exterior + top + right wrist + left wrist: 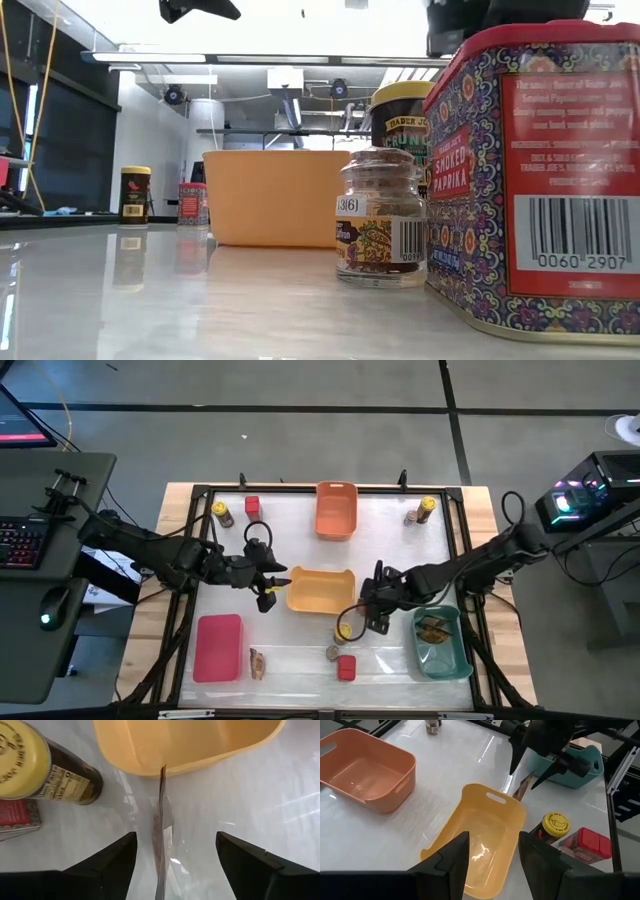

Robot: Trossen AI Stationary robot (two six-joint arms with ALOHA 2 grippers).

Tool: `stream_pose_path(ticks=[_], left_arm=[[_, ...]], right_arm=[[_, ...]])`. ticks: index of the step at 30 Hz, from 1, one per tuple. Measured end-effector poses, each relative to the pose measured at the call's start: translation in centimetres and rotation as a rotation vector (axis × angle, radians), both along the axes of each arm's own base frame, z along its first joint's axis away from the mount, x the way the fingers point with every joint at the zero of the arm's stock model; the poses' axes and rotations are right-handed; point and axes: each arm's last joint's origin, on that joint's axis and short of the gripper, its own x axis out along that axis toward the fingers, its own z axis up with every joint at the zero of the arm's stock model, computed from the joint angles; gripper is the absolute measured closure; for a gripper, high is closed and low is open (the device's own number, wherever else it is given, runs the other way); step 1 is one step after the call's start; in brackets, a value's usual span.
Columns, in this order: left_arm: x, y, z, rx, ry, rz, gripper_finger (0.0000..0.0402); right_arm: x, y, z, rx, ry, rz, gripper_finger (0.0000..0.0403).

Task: Sort spices by type
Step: Put the top orange seasoning bag into the blue bin

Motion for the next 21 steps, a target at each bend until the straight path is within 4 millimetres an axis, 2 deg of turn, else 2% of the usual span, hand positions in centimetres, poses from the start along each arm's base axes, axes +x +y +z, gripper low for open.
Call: stream_pose_path(ticks=[3,6,12,16,21], left_arm=[[0.0,0.0,0.0,0.002,0.000,-0.001,0.0243],[0.0,0.1,0.0,0.008,-0.005,0.020,0.0243],[0.1,0.3,0.0,0.001,-0.011,0.049,0.0243],[0.1,0.4,0.0,0.024,-0.010,0.049,0.0243],[0.1,0.5,0.0,0.029,-0.011,0.060,0.0243]], right_arm=[[0.2,-0.1,-0.3,0.009,0.014,-0.010,0.0153],[0.3,-0.2,-0.4,0.021,0.018,-0.008,0.0200],[0.2,0.0,-0.4,0.078,0.036,0.013,0.0377],[-0.3,0.0,0.6,0.142,0.025,0.040,0.0389],[-2.0,-0.6,5.1,0.126,-0.028,0.029,0.0400]])
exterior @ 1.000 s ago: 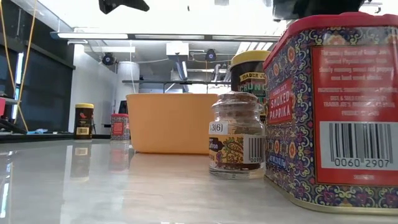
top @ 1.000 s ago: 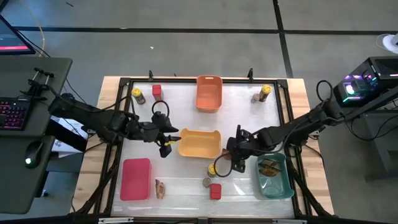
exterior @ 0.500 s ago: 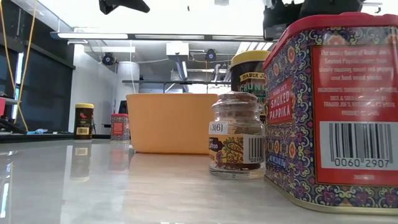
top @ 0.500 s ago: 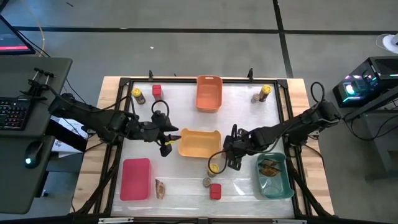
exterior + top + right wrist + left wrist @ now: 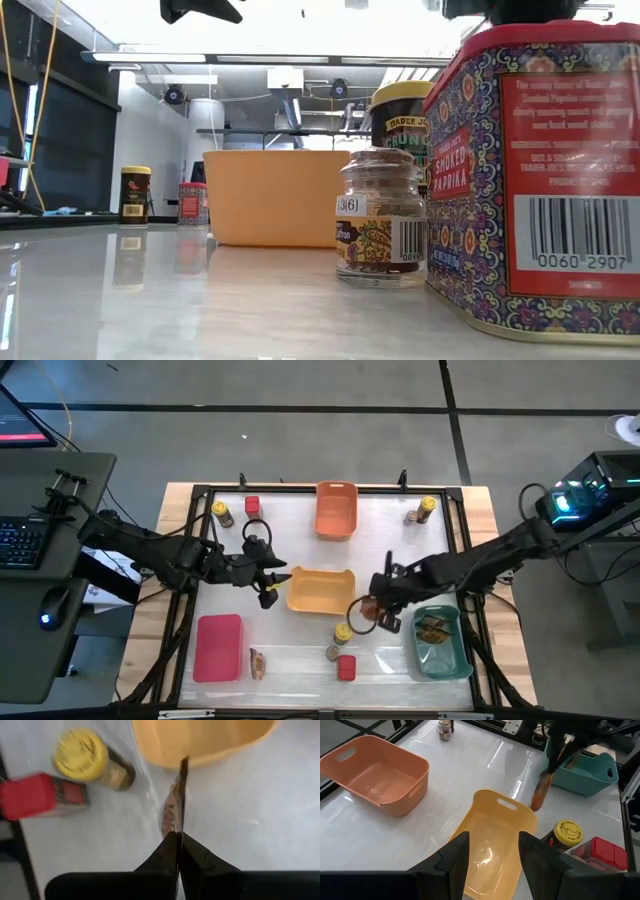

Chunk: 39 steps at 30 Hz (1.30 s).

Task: Sort spices by type
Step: Put the top orange seasoning bag into the blue bin

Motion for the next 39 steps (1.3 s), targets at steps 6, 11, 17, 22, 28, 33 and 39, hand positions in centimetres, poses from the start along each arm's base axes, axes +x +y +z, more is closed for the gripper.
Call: stream_pose_path(ticks=[6,11,17,22,28,33,39], left_arm=[[0.1,0.4,0.0,0.002,0.000,0.019,0.0243],[0.1,0.6,0.0,0.005,0.002,0.021,0.0243],[0.1,0.6,0.0,0.014,0.005,0.014,0.0243],[0.1,0.6,0.0,0.003,0.001,0.023,0.0243],[0.1,0.6,0.0,0.002,0.000,0.025,0.0243],[0.2,0.8,0.0,-0.016,-0.003,0.039,0.0243],[0.2,0.9,0.0,-0.024,-0.007,0.046,0.0243]], right_arm=[[-1.5,-0.7,4.2,-0.013,-0.112,-0.026,0.0402],[-2.0,0.1,6.6,0.011,-0.139,0.020,0.0402],[-3.4,3.3,7.3,0.151,-0.113,0.132,0.0402],[-5.7,6.8,7.1,0.224,-0.053,0.151,0.0402],[-9.3,9.6,6.8,0.216,0.023,0.090,0.0403],[-13.3,11.0,6.5,0.175,0.127,0.016,0.0403],[-16.2,10.6,7.0,0.129,0.051,-0.107,0.0403]])
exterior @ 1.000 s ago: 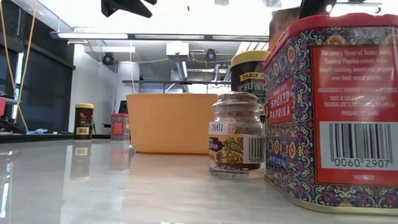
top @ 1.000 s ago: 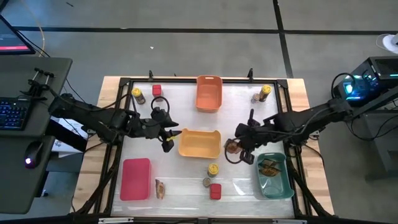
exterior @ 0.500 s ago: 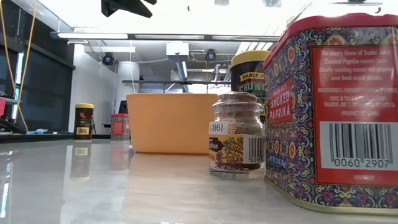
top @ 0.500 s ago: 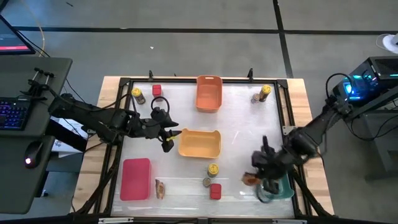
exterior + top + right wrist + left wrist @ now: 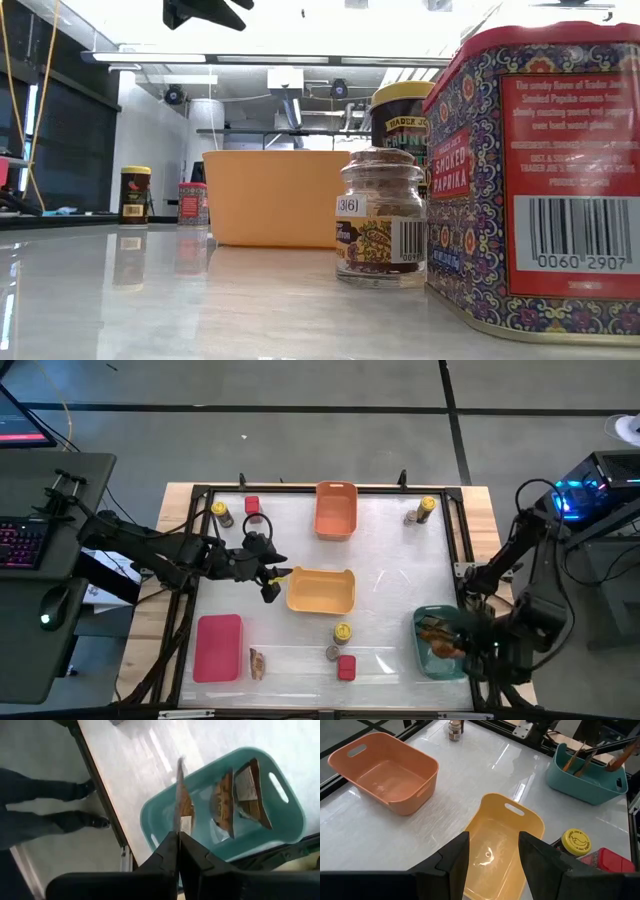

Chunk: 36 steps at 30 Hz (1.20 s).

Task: Sort spices by type
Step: Put the top orange seasoning bag into the blue bin

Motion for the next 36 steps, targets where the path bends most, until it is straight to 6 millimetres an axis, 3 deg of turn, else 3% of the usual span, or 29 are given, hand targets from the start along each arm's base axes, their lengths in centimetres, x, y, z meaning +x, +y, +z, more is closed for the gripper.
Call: stream_pose_path(ticks=[4,9,18,26,36], left_arm=[[0.0,0.0,0.0,0.000,0.000,0.000,0.0243],[0.0,0.0,0.0,-0.009,-0.004,0.008,0.0243],[0.3,-0.1,0.4,-0.012,-0.054,0.001,0.0243],[0.3,0.0,0.5,0.017,-0.056,0.003,0.0243],[0.4,0.1,0.5,0.017,-0.062,0.010,0.0243]], right_arm=[[0.0,0.4,-0.6,-0.009,-0.012,0.028,0.0403],[0.0,0.9,-3.3,-0.006,0.033,0.099,0.0403],[-1.1,-1.6,-6.4,0.016,0.013,0.115,0.0403],[-0.5,-2.2,-9.6,0.063,-0.023,0.228,0.0403],[-0.5,-2.6,-10.2,0.011,0.001,0.314,0.0403]])
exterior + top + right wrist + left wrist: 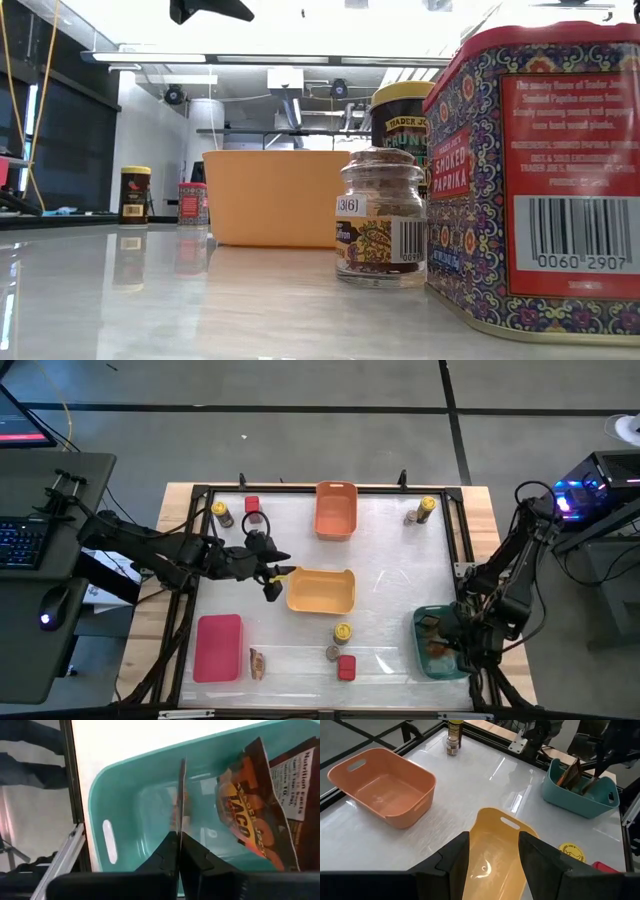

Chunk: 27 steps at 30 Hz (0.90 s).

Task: Sort spices by type
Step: Put the top orange seasoning bag into the blue bin

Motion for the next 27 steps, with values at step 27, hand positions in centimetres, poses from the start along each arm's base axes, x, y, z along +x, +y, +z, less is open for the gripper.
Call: stream_pose_path(ticks=[27], left_arm=[[-0.01,0.01,-0.01,0.018,0.007,-0.010,0.0243]], right_arm=[[-0.23,-0.55,-0.19,-0.068,0.014,0.001,0.0352]])
